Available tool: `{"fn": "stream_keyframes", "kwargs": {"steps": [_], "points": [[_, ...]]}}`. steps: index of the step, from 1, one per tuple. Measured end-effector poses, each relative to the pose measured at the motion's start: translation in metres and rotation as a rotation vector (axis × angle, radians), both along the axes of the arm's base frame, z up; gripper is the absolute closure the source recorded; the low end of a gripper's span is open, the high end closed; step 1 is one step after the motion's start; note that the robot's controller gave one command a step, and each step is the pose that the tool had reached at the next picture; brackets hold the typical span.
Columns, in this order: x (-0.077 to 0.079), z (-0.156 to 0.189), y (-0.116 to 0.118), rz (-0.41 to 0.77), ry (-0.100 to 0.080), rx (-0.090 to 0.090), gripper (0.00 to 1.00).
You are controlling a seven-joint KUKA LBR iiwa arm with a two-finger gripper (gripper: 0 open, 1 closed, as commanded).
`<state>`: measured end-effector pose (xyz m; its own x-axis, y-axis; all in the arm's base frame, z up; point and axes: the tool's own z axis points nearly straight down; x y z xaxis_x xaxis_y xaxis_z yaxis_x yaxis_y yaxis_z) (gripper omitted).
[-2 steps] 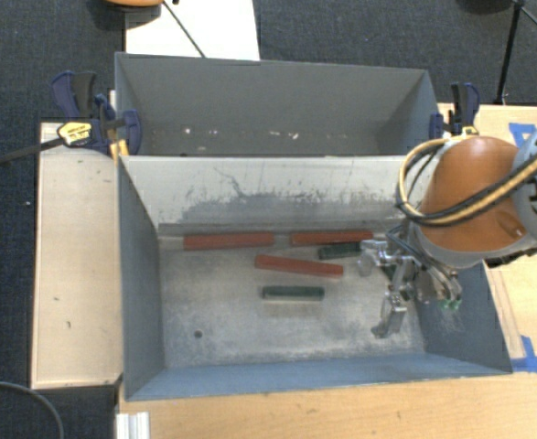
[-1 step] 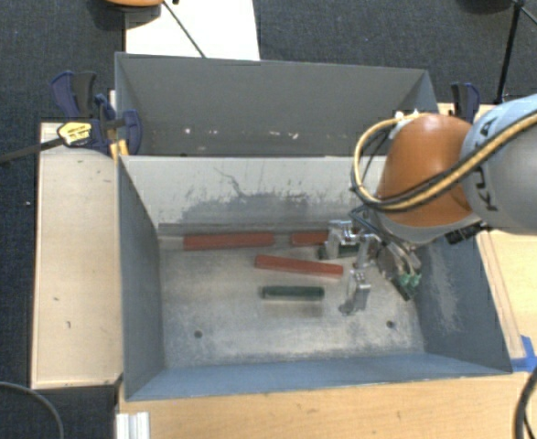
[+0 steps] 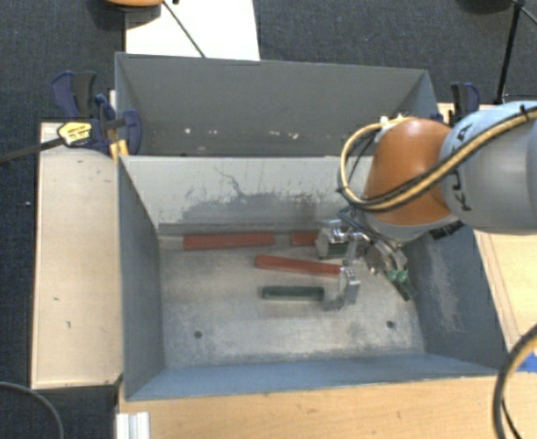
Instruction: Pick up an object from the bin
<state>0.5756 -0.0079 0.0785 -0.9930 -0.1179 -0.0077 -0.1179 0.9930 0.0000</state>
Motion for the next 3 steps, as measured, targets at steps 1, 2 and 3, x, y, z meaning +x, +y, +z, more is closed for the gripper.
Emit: {"fn": "stream_keyframes", "kwargs": {"steps": [1, 2, 3], "points": [[0.003, -0.006, 0.018, -0.240, 0.002, 0.002, 1.00], [0.003, -0.006, 0.018, -0.239, 0.001, 0.002, 1.00], [0.005, -0.001, 0.061, -0.328, 0.004, 0.000, 1.00]]}}
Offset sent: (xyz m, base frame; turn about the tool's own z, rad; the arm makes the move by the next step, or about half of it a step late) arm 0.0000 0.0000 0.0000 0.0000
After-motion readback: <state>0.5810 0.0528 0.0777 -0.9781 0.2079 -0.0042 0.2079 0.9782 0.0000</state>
